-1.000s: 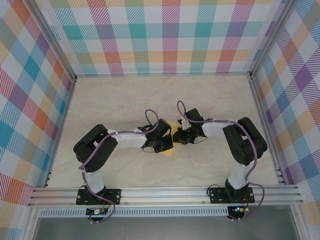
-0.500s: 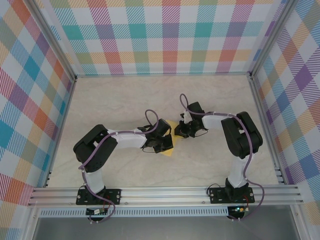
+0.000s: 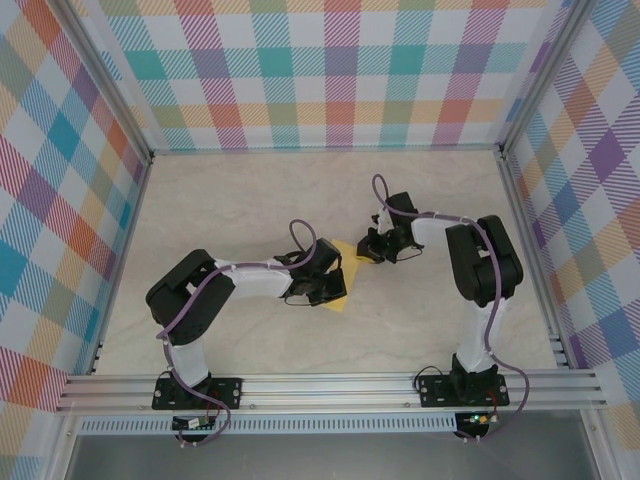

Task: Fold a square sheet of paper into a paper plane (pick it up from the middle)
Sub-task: First fold in half a square sheet of paper at the center of the table.

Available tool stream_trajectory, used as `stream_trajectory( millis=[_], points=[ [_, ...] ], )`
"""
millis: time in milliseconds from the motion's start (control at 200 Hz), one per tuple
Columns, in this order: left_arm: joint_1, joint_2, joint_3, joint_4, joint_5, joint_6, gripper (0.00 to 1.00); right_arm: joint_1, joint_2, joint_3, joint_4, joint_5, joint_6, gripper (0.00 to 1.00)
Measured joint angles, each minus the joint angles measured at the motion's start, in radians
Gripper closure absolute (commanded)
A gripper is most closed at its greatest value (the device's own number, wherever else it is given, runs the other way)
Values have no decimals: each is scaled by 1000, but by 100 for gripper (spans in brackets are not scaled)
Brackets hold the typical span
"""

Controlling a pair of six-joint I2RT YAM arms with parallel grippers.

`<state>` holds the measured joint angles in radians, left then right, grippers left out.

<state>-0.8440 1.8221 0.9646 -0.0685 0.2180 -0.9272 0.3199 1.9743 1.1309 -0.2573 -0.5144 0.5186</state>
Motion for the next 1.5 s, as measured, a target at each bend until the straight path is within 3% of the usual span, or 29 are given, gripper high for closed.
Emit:
stream_trajectory(
  millis=[330, 640, 870, 1165, 1355, 1500],
  points=[
    [0, 0, 0, 0, 0, 0, 97, -64, -26, 82, 2, 212, -3, 91],
    [0, 0, 1, 0, 0, 0, 97, 23, -187, -95, 47, 79, 16, 90],
    [0, 0, 1, 0, 0, 4, 97, 86, -132, -111, 53, 5, 19, 91],
    [0, -6, 3, -10, 0, 20, 96, 85, -51, -56, 13, 35, -11, 91],
    [4, -14, 16, -38, 8, 68, 85, 85, -20, -11, -12, 31, -61, 91],
    [22, -32, 30, -13, 24, 111, 83, 85, 11, 30, -34, 7, -113, 91]
  ],
)
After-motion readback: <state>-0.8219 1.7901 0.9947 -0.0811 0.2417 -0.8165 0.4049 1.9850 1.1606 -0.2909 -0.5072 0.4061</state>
